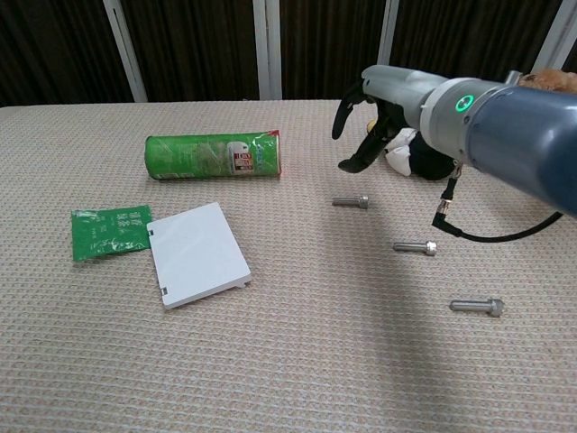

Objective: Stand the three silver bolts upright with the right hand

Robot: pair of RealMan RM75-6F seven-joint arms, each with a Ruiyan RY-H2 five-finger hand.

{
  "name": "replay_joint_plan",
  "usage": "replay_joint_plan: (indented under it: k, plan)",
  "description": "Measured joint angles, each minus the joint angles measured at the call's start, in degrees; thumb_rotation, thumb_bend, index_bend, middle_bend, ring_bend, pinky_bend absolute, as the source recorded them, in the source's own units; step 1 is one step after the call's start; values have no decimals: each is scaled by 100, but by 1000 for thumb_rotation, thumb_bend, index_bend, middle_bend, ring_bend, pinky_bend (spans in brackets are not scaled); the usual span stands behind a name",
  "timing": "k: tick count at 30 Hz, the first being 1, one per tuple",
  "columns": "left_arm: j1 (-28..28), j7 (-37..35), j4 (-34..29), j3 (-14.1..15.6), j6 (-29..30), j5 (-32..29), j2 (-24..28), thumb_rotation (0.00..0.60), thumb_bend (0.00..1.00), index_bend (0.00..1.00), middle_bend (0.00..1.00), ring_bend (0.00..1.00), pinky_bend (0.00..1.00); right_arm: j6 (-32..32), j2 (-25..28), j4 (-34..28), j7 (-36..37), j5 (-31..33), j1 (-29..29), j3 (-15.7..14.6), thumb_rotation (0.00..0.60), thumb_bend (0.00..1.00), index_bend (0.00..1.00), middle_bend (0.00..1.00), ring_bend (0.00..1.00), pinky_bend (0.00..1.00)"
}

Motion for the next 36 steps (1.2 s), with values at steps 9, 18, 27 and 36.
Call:
replay_joint_plan:
  k: [9, 18, 27, 36]
  plan:
    - [-8, -42, -2, -26, -38, -67, 12, 600, 123, 140, 81, 0, 162, 106, -633, 787, -306, 124, 316, -38, 600, 292, 416, 32, 30, 67]
    - [37, -118, 37, -73, 64, -116, 16, 600, 124, 140, 81, 0, 162, 302, -1230, 1567, -807, 195, 550, -83, 600, 292, 416, 32, 29, 49]
    - [55, -115, 42, -91, 72, -158, 15, 600, 123, 140, 81, 0, 162, 271, -1455, 1902, -935, 234, 602, 28, 600, 292, 429, 32, 28, 49]
    - [103, -119, 31, -115, 140, -205, 31, 600, 123, 140, 81, 0, 162, 60, -1653, 2476, -1037, 361, 718, 284, 600, 292, 457, 32, 28, 49]
